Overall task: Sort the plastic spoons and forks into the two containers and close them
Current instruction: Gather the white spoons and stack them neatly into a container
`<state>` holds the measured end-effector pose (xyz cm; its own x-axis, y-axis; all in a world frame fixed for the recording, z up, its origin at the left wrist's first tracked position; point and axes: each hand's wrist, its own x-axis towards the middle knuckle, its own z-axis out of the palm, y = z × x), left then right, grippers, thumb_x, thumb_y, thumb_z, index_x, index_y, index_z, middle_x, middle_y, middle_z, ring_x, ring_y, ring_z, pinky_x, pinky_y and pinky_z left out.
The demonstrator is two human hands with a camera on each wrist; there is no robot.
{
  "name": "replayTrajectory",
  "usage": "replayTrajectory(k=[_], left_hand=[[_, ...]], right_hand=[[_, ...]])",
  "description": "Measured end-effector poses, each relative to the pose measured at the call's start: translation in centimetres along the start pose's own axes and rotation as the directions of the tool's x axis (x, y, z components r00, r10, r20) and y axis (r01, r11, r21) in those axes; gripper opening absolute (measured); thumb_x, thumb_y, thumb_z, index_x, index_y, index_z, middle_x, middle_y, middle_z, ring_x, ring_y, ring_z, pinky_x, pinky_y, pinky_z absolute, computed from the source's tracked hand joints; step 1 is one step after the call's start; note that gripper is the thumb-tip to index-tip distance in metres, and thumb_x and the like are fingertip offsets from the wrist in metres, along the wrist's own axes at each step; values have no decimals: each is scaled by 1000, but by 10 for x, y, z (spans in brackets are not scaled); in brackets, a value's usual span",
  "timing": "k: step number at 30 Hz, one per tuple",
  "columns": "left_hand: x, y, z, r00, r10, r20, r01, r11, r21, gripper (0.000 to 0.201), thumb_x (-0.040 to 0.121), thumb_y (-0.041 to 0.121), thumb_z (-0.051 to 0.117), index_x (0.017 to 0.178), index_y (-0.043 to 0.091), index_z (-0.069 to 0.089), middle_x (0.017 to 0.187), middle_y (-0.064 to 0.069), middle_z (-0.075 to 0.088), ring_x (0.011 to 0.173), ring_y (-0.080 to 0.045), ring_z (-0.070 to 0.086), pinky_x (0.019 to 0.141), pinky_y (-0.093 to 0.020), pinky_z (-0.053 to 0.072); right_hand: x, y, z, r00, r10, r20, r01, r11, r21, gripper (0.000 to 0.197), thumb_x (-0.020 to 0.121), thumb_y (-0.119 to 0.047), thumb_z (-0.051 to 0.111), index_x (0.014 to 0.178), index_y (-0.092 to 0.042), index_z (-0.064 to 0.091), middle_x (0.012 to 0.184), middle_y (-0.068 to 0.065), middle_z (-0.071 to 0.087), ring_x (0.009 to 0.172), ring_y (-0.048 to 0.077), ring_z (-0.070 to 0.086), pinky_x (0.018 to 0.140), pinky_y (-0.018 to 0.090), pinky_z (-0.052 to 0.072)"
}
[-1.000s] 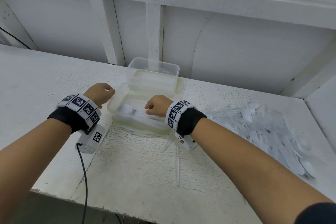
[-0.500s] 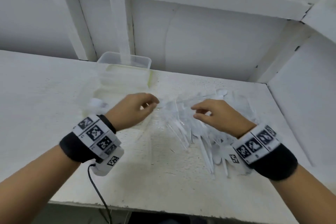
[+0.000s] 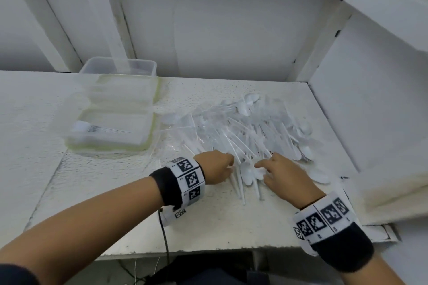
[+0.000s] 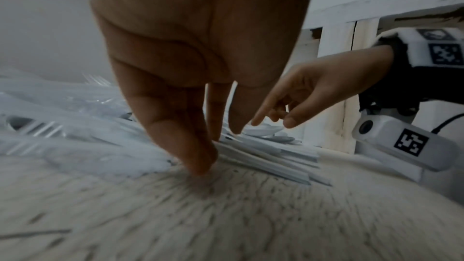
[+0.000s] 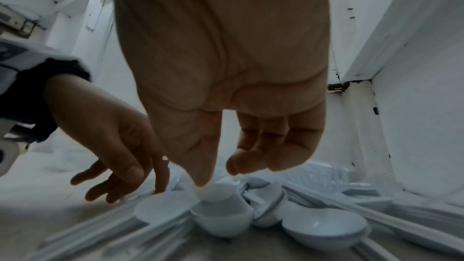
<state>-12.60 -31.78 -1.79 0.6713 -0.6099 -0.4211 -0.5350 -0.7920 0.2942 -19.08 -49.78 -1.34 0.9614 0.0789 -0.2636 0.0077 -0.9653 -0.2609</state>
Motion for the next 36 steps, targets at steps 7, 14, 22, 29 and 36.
replayTrajectory(k=[7, 14, 22, 29, 36], left_hand=[[-5, -8, 1, 995, -98, -14, 96, 987, -126, 24, 96, 20, 45, 114, 10, 57, 116, -8, 60, 105, -22, 56, 83, -25, 42], [-29, -25, -7, 987, -158, -21, 144, 937, -317, 15, 92, 18, 55, 106, 16, 53, 71, 9, 54, 63, -10, 56, 74, -26, 51], [-48, -53, -25, 966, -238, 103, 259, 898, -356, 26, 90, 12, 48, 115, 9, 56, 89, -6, 66, 67, -13, 61, 64, -20, 52], [-70, -77, -24, 949, -282, 137, 307, 925, -223, 6, 91, 15, 41, 88, 17, 45, 84, -2, 62, 64, -13, 49, 54, -20, 38], [-84, -96, -20, 938, -339, -70, 312, 916, -251, 13, 93, 27, 45, 81, 21, 47, 76, 8, 50, 65, -5, 44, 55, -19, 31]], right_hand=[[2, 6, 12, 997, -73, 1, 73, 985, -159, 31, 93, -15, 47, 119, -21, 62, 99, 3, 39, 96, 24, 48, 79, 33, 46], [1, 4, 10, 986, -153, -58, 136, 963, -231, 2, 77, -16, 74, 76, -17, 74, 83, 2, 53, 72, 22, 57, 53, 32, 47], [1, -9, 5, 994, -78, 78, 96, 959, -267, 43, 91, -47, 48, 125, -21, 56, 119, 2, 43, 109, 19, 48, 87, 30, 43], [-2, -17, 8, 975, -175, -137, 133, 953, -274, 25, 95, -26, 46, 95, -11, 67, 98, 0, 51, 75, 17, 56, 50, 19, 30], [-2, -31, -2, 655, -324, -683, 301, 940, -157, 27, 90, -20, 43, 78, -2, 59, 79, 9, 54, 67, 17, 48, 59, 25, 44]])
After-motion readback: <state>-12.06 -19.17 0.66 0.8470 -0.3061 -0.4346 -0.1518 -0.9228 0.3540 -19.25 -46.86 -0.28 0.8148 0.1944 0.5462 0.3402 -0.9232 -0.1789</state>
